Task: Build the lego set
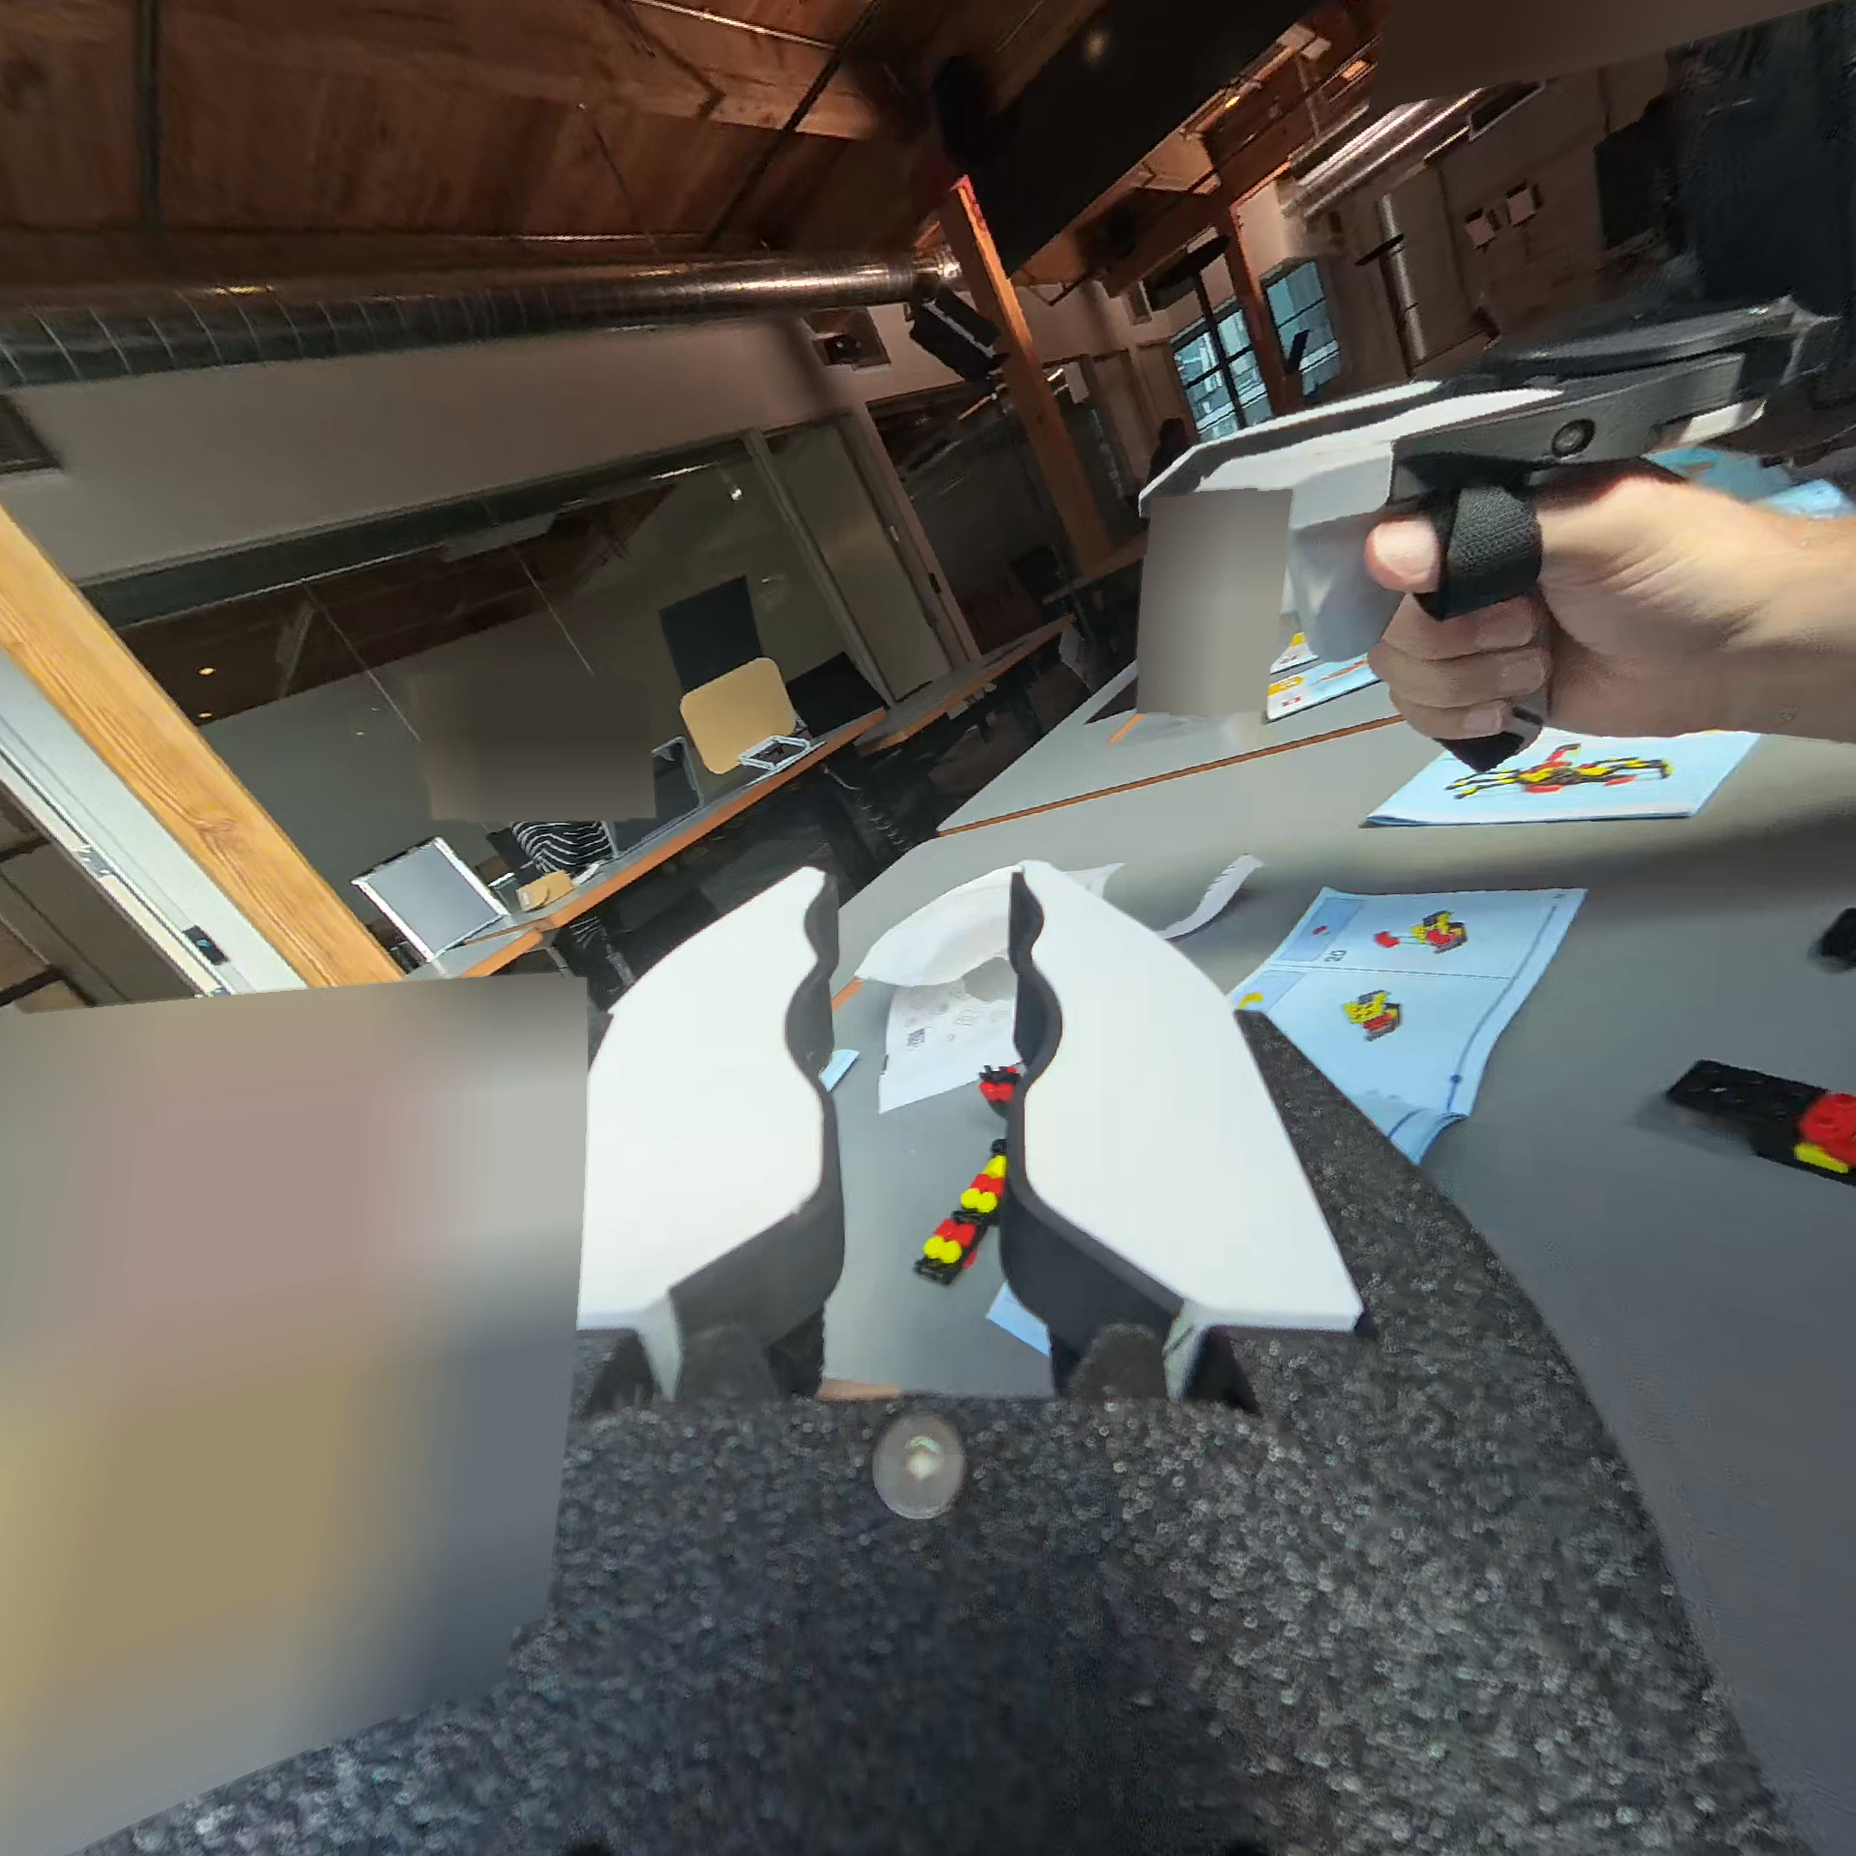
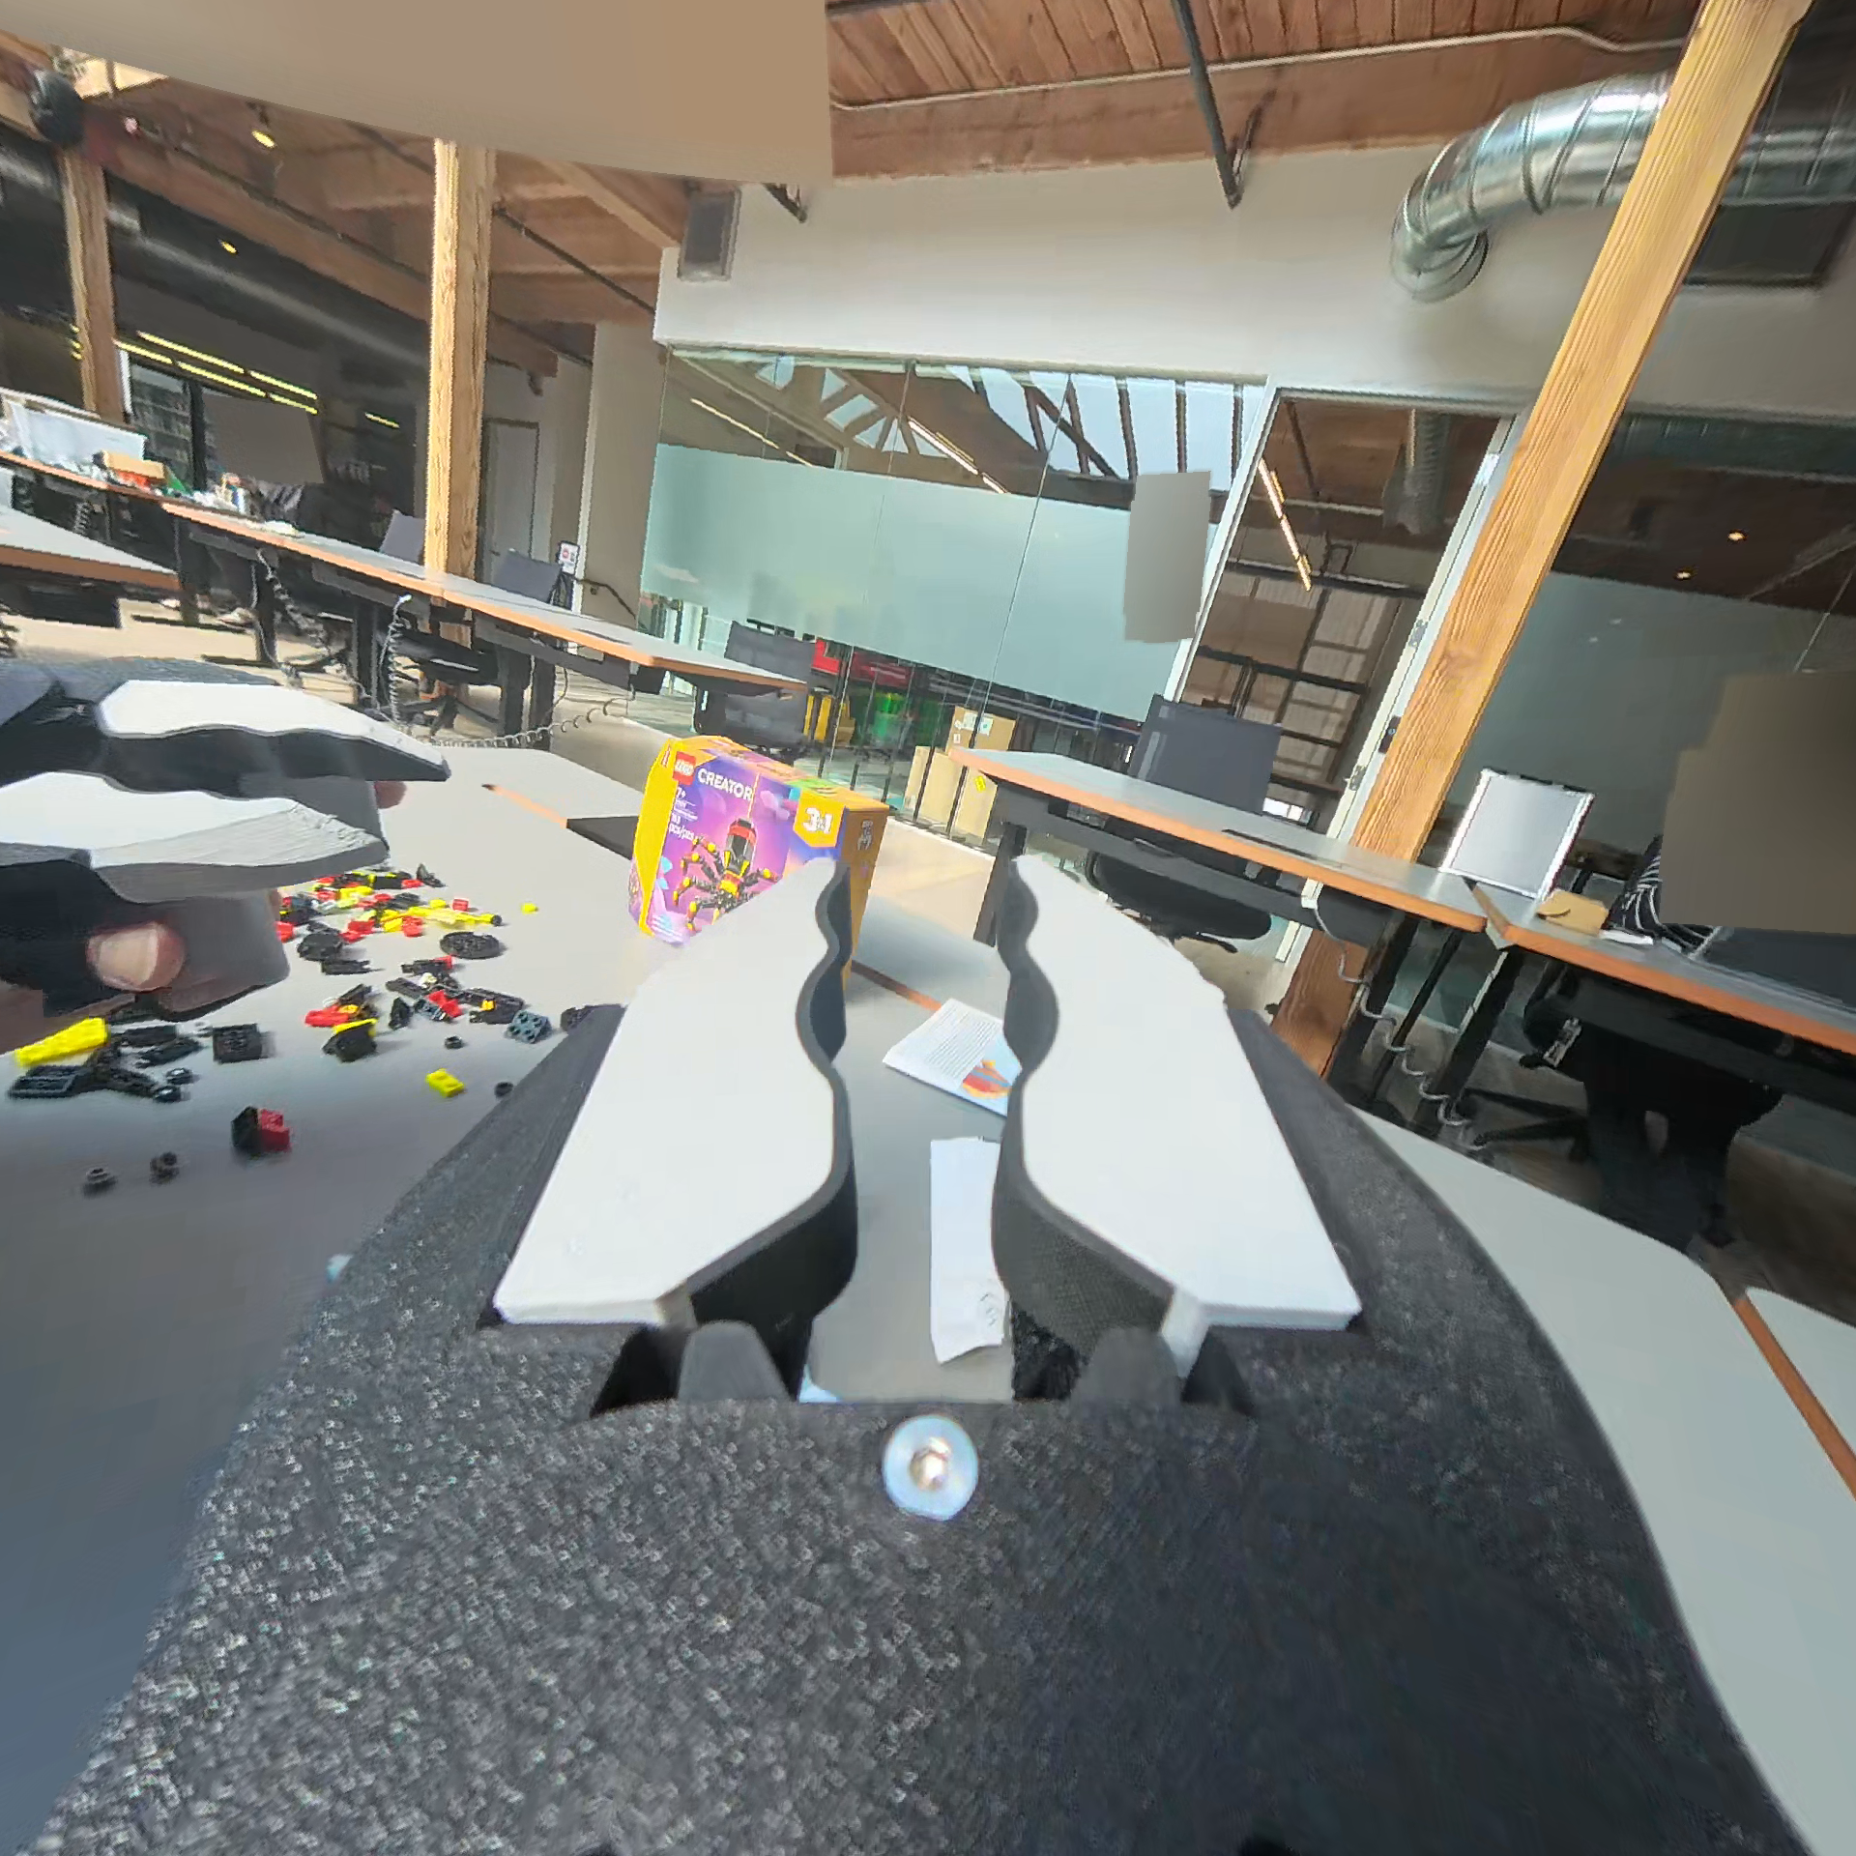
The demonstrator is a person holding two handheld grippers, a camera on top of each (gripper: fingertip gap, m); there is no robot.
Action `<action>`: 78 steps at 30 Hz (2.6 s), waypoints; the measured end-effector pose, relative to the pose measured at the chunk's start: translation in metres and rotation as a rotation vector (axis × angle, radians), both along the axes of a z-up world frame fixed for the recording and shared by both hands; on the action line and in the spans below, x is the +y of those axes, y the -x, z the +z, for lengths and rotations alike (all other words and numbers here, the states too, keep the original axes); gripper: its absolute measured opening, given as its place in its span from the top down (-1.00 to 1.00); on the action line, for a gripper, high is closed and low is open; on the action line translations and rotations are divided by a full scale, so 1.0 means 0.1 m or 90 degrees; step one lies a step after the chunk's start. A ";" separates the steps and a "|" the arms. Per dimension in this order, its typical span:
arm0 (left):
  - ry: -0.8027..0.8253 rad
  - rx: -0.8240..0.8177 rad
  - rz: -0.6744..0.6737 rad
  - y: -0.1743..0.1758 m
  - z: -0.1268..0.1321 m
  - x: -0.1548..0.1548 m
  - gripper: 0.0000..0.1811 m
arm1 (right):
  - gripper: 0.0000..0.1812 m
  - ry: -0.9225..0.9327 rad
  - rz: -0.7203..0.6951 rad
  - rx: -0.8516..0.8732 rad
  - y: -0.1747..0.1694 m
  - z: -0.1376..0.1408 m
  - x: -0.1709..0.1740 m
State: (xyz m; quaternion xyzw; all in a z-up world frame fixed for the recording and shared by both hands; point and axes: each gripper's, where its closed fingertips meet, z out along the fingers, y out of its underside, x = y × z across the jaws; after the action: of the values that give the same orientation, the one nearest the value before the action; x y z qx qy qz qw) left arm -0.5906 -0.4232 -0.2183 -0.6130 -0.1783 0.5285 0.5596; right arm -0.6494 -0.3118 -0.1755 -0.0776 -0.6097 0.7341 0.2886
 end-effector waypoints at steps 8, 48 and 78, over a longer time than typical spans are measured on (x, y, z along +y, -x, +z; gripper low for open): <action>-0.014 0.036 0.128 0.06 -0.07 -0.46 0.66 | 0.70 -0.061 -0.034 0.109 0.20 -0.22 -0.46; 0.046 0.115 0.125 -0.06 -0.06 -0.33 0.82 | 0.56 -0.108 -0.097 0.124 0.29 -0.46 -0.51; -0.010 0.121 0.153 -0.01 0.03 -0.29 0.06 | 0.40 -0.172 -0.219 0.217 0.35 -0.40 -0.41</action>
State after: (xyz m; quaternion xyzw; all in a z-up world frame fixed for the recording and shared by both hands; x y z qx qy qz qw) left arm -0.5899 -0.4518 -0.2154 -0.5302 -0.2003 0.6458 0.5116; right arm -0.6843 -0.3528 -0.2154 -0.0158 -0.6227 0.5886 0.5153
